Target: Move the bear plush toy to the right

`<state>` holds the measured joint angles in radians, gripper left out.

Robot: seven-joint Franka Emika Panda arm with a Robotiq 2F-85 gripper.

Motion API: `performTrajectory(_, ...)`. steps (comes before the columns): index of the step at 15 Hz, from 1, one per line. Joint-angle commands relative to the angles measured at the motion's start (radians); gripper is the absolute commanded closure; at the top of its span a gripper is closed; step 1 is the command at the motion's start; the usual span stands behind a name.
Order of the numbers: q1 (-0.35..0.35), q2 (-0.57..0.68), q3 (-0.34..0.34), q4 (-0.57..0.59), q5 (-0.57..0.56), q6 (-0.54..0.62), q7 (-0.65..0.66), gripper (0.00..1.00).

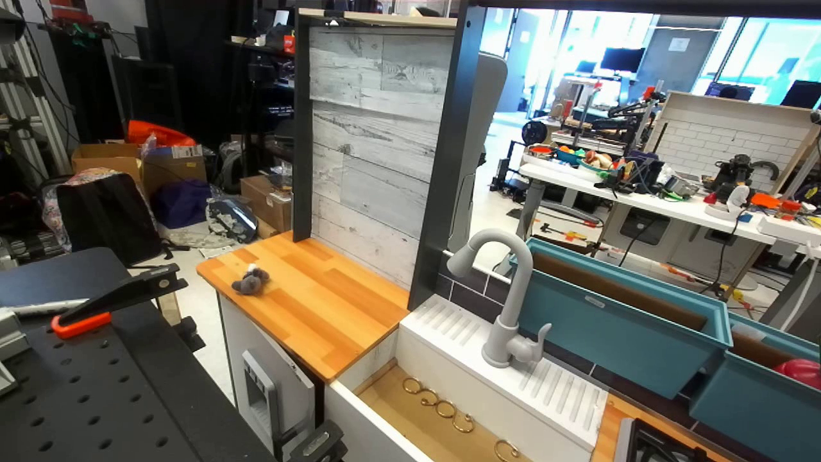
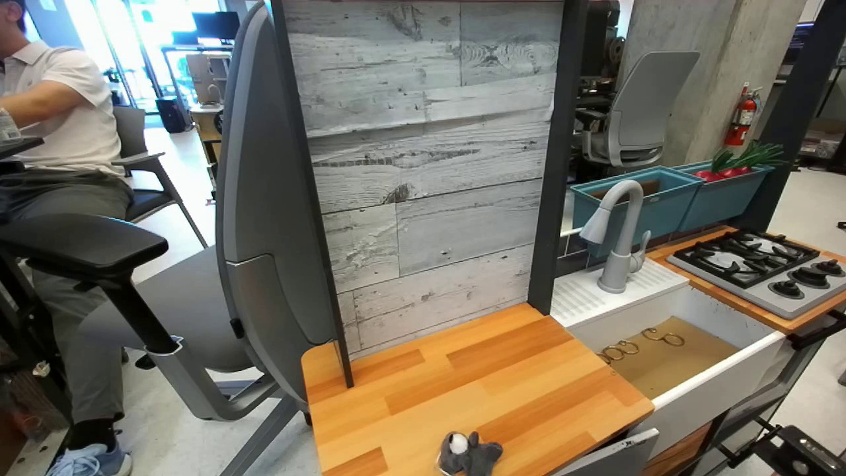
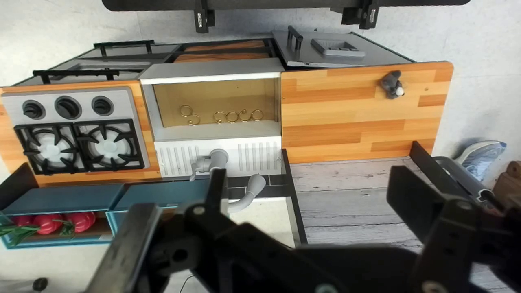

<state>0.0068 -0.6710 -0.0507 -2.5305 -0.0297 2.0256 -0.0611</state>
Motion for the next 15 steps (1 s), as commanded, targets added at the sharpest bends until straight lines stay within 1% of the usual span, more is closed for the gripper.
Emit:
performTrajectory(1,0.001,0.062,0.012,0.038,-0.004,0.015,-0.013,0.0)
performTrajectory(3,0.007,0.115,0.035,0.059,-0.014,0.036,-0.003,0.0)
performTrajectory(6,0.019,0.236,0.086,0.097,-0.029,0.101,0.018,0.0)
performTrajectory(8,0.029,0.34,0.124,0.128,-0.041,0.148,0.034,0.0)
performTrajectory(11,0.07,0.509,0.159,0.16,-0.005,0.292,0.037,0.0)
performTrajectory(13,0.091,0.632,0.188,0.194,-0.029,0.354,0.06,0.0)
performTrajectory(15,0.113,0.757,0.209,0.234,-0.06,0.391,0.083,0.0)
